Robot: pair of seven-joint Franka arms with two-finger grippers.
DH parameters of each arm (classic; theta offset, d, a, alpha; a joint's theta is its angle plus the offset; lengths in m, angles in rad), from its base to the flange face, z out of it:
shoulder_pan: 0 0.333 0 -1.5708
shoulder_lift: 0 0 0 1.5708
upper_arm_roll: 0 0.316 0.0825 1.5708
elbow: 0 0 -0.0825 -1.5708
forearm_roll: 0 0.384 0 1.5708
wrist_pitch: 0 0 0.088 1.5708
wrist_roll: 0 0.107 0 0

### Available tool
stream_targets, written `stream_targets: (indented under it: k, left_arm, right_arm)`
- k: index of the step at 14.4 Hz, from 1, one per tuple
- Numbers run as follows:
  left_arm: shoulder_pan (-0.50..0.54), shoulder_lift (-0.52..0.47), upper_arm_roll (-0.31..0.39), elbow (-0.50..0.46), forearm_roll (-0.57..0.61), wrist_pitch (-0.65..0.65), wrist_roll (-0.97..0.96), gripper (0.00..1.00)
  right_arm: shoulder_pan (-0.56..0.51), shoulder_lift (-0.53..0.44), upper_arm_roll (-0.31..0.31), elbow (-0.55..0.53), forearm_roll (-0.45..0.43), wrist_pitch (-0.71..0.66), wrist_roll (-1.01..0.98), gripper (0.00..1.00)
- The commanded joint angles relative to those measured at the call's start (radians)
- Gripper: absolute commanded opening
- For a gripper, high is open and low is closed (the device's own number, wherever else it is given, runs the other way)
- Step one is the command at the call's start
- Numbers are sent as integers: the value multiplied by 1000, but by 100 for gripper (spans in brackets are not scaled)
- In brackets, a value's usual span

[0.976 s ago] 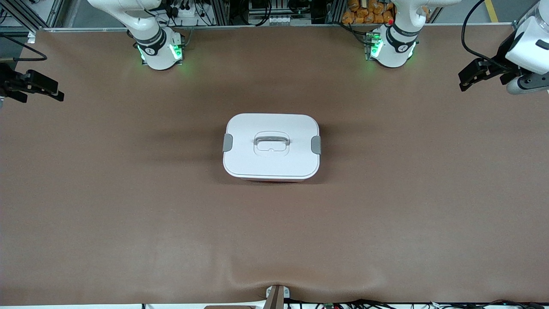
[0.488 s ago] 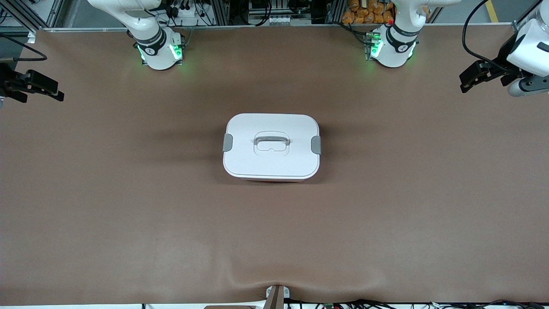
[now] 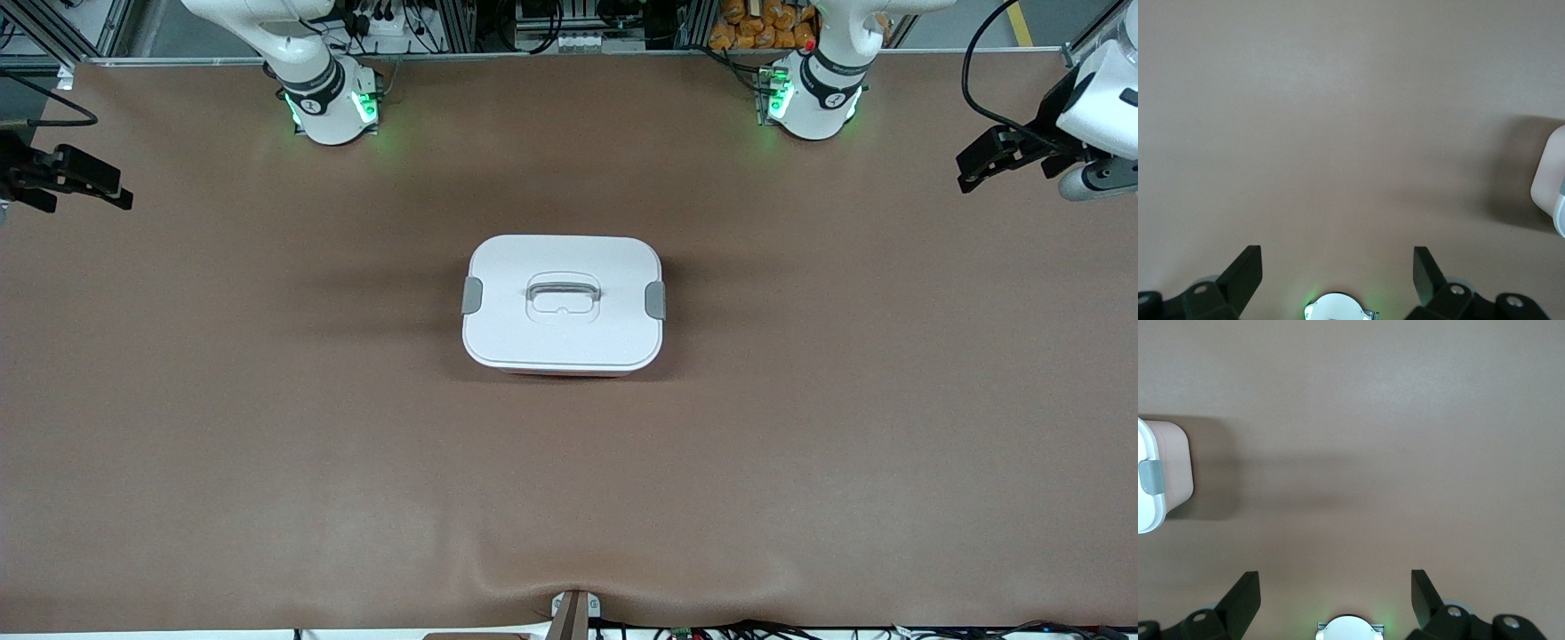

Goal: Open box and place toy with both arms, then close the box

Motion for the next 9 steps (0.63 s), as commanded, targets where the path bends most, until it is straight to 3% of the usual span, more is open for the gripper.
stream_targets:
  k: [1,9]
  left_arm:
    - [17,-11,4,-8,-16,-3,22,100]
    - [17,-22,4,-15,-16,-15,60,100]
  right_arm:
    - [-8,7,10,16,-15,-13,13,100]
    - [-8,7,10,16,-15,-13,13,100]
